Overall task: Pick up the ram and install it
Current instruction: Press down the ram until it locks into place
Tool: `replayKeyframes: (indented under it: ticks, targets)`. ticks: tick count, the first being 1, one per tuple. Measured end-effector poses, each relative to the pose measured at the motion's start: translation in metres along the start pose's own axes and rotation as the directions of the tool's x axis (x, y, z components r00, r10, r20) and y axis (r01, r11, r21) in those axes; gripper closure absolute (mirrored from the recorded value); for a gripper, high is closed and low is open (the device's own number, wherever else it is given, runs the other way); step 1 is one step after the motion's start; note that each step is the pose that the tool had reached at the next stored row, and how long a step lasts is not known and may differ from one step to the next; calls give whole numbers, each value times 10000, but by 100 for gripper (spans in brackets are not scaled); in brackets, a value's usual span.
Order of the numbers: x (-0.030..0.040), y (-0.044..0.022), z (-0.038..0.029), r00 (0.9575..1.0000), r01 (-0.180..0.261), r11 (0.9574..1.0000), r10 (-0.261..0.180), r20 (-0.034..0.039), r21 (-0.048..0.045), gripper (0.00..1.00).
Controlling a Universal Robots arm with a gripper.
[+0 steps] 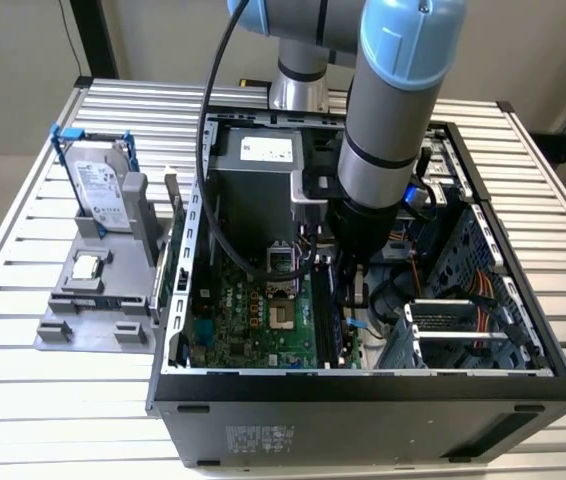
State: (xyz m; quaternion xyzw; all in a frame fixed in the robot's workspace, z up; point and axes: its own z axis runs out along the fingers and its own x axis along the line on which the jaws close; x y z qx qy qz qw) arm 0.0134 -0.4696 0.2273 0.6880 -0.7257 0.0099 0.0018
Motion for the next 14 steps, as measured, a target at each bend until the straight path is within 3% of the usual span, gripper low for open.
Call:
replayKeyframes:
  ticks: [14]
  targets:
    - [0,0,0,10000,0,10000,0,-1,0,100]
